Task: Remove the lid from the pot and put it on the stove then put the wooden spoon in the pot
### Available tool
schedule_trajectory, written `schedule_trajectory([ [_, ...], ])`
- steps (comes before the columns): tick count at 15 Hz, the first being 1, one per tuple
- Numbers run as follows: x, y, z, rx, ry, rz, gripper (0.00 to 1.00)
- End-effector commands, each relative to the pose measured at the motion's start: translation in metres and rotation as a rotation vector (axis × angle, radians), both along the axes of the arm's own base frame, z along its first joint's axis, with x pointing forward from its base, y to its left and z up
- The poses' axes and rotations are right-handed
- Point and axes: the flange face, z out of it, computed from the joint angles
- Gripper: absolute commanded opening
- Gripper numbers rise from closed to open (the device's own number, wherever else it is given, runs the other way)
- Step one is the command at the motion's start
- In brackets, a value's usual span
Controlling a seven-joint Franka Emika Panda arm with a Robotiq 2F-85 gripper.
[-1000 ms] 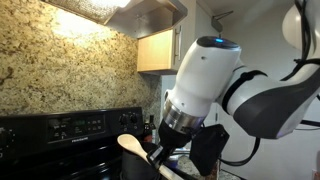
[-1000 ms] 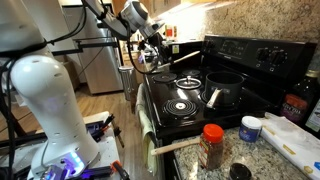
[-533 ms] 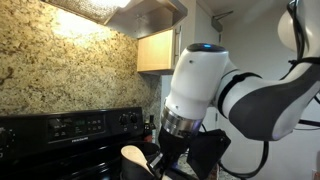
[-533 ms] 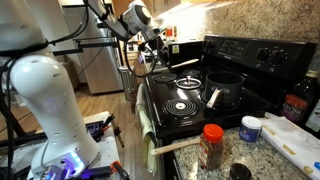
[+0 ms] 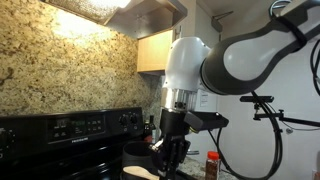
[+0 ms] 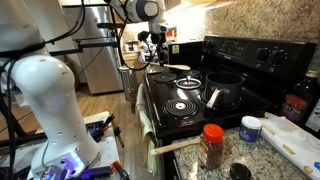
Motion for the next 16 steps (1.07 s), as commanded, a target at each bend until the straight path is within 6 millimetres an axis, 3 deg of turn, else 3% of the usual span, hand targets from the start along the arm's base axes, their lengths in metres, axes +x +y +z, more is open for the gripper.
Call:
schedule_trajectory([
  [1, -0.001, -0.003, 0.005, 0.014, 0.005, 0.003, 0.25],
  [2, -0.002, -0.004, 0.008, 0.021, 0.004, 0.004, 0.25],
  [3, -0.002, -0.001, 0.009, 0.012, 0.011, -0.007, 0.11],
  [6, 0.004, 0.002, 0.046, 0.020, -0.030, -0.068, 0.11],
  [9, 0.027, -0.009, 0.086, 0.042, -0.066, -0.171, 0.11],
  [13, 0.060, -0.051, 0.115, 0.083, -0.063, -0.371, 0.11],
  [16, 0.076, -0.083, 0.111, 0.140, -0.013, -0.456, 0.11],
])
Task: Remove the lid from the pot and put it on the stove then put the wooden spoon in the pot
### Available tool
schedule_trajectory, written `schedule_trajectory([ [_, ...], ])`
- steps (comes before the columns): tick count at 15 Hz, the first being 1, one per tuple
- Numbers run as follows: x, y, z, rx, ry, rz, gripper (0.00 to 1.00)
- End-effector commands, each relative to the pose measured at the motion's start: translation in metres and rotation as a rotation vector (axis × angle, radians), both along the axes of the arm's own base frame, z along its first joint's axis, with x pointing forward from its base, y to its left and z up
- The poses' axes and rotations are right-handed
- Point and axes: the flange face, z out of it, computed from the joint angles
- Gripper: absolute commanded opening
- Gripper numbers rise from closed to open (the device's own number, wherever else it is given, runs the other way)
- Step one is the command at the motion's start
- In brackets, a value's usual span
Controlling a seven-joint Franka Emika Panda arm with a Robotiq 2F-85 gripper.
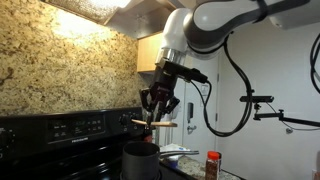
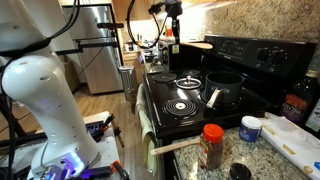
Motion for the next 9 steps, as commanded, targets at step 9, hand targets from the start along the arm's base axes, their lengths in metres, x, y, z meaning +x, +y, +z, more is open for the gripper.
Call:
schedule_trajectory([
  [9, 0.026, -0.034, -0.025, 0.204, 0.114, -0.120, 0.11],
])
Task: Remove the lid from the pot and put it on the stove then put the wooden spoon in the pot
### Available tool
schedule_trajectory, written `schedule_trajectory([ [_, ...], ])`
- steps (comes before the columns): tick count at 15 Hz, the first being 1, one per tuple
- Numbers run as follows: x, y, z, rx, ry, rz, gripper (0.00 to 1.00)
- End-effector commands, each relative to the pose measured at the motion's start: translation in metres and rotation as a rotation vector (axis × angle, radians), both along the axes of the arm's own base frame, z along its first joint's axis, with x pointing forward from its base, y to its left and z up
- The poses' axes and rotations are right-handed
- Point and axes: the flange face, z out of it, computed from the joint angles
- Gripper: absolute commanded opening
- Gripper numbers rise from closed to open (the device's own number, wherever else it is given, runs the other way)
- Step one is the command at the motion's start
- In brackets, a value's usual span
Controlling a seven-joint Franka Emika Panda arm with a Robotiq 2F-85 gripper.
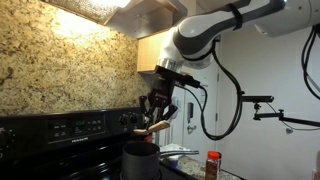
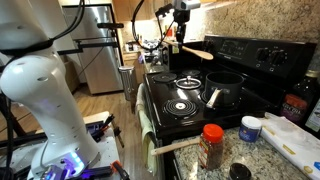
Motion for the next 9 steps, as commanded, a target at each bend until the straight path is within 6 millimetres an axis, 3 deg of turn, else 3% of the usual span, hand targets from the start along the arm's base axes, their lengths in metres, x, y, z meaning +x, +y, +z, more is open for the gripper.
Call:
schedule_trajectory([
  [1, 0.010, -0.012, 0.002, 0.064, 0.020, -0.058, 0.11],
  [9, 0.033, -0.061, -0.021, 0.258, 0.094, -0.179, 0.11],
])
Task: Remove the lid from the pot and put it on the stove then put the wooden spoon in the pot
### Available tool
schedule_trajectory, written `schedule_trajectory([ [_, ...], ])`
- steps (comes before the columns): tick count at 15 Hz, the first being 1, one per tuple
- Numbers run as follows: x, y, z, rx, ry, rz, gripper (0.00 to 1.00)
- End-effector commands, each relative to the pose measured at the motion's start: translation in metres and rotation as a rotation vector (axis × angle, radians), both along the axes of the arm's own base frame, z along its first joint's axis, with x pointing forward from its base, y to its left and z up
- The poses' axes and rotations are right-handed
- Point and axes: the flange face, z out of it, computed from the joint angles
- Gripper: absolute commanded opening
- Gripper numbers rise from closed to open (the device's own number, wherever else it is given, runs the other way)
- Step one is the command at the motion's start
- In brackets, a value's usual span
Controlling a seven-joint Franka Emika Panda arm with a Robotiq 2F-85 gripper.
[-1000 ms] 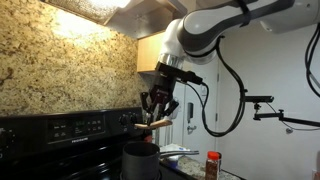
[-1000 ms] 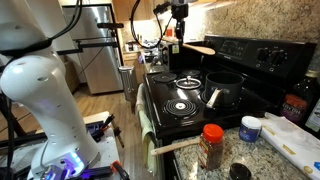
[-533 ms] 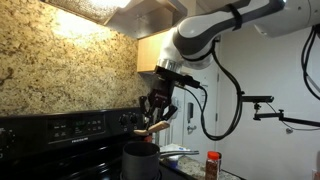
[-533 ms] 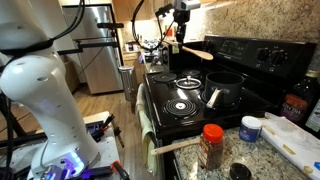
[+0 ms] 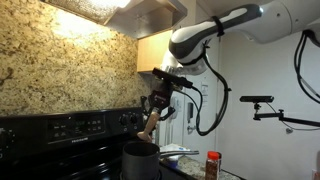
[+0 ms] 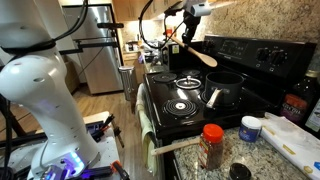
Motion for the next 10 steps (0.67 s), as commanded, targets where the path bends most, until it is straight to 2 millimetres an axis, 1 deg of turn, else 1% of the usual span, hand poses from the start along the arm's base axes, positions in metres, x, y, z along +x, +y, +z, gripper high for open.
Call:
schedule_trajectory([
  [1, 0.013, -0.013, -0.013, 0.061, 0.030, -0.001, 0.11],
  [3, 0.019, -0.016, -0.026, 0.053, 0.032, 0.008, 0.11],
  [5, 0.024, -0.017, -0.035, 0.036, 0.034, 0.022, 0.11],
  [10, 0.036, -0.020, -0.048, 0.045, 0.022, 0.054, 0.10],
])
